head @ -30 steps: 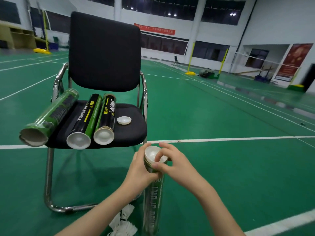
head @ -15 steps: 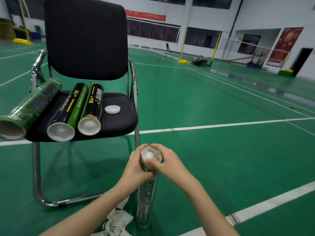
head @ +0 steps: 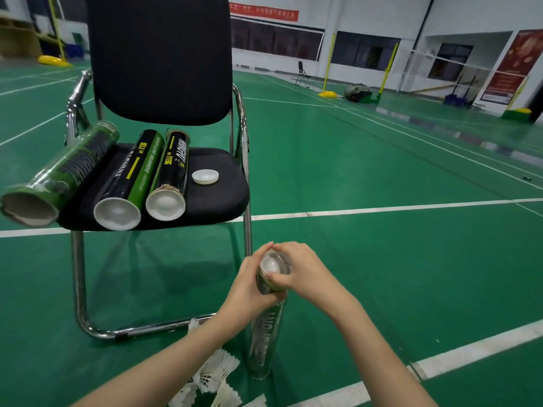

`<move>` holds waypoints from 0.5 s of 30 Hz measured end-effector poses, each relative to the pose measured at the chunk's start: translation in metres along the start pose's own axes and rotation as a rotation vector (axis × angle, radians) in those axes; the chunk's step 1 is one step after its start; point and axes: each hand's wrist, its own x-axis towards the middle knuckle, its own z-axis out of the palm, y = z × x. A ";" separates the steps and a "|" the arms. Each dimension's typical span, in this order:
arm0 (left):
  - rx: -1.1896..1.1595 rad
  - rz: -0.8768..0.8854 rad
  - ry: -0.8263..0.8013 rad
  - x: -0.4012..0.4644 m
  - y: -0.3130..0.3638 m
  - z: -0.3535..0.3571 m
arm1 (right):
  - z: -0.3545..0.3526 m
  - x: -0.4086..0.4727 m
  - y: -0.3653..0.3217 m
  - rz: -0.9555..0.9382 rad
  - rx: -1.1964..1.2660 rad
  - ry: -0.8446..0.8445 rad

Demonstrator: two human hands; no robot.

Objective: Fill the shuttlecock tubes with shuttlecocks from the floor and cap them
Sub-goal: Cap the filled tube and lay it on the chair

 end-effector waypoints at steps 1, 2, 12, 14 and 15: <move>0.009 0.005 0.002 0.000 0.000 0.001 | 0.000 0.000 0.001 0.001 -0.012 -0.009; 0.014 0.004 -0.002 0.000 -0.001 0.002 | -0.001 0.000 0.002 0.002 -0.022 -0.017; 0.042 0.003 -0.040 -0.004 0.001 0.003 | -0.009 0.007 0.004 0.066 -0.067 -0.155; 0.031 -0.005 -0.051 -0.005 -0.001 0.001 | -0.008 0.008 0.003 0.070 -0.090 -0.167; 0.035 -0.011 -0.059 -0.005 -0.002 0.000 | -0.007 0.008 0.003 0.070 -0.105 -0.171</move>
